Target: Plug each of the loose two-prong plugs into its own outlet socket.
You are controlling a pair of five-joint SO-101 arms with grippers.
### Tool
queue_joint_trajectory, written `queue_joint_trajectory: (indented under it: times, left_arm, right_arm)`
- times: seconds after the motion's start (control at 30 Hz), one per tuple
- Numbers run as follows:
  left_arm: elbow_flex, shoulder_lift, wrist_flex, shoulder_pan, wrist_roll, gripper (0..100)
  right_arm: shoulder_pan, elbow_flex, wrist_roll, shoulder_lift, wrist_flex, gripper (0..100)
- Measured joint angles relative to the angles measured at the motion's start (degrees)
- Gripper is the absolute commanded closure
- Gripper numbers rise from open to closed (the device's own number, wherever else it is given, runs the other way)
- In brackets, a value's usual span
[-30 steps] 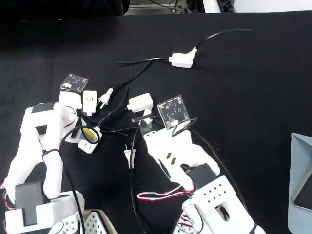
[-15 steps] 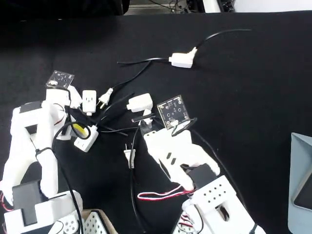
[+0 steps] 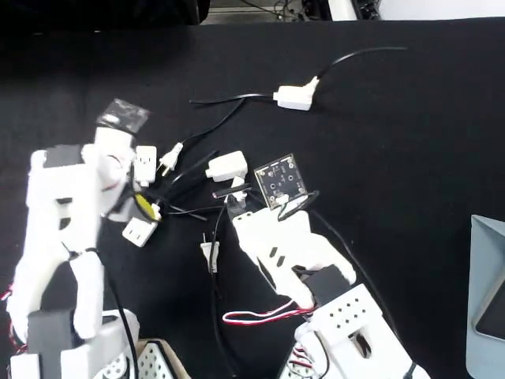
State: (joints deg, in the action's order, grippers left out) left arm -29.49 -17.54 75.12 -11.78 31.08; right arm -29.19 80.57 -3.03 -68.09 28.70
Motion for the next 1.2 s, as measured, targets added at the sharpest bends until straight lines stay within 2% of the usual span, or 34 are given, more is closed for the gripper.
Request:
queue_joint_trajectory:
  times: [0.1,0.3,0.4,0.6,0.87,1.0,1.1,1.2]
  left_arm:
    - [-4.8,-0.8,-2.8,2.7,0.0,68]
    - [-16.8,-0.8,-17.8,2.9,0.0,68]
    - [-19.6,-0.8,-22.4,2.0,0.0,68]
    - [-20.8,-0.8,-24.5,1.5,0.0,83]
    - [-27.8,-2.6,-31.5,6.1,0.2,84]
    - [-28.7,-3.3,-32.3,10.1,-2.6,89]
    - [-28.8,-3.3,-32.4,14.2,-3.7,88]
    - [-28.8,-3.3,-32.5,17.6,-4.0,79]
  right_arm:
    - [0.0,0.0,0.0,0.0,0.0,98.5]
    - [0.0,0.0,0.0,0.0,0.0,98.5]
    - [0.0,0.0,0.0,0.0,0.0,98.5]
    - [0.0,0.0,0.0,0.0,0.0,98.5]
    - [0.0,0.0,0.0,0.0,0.0,98.5]
    - [0.0,0.0,0.0,0.0,0.0,98.5]
    - [0.0,0.0,0.0,0.0,0.0,98.5]
    - [0.0,0.0,0.0,0.0,0.0,98.5]
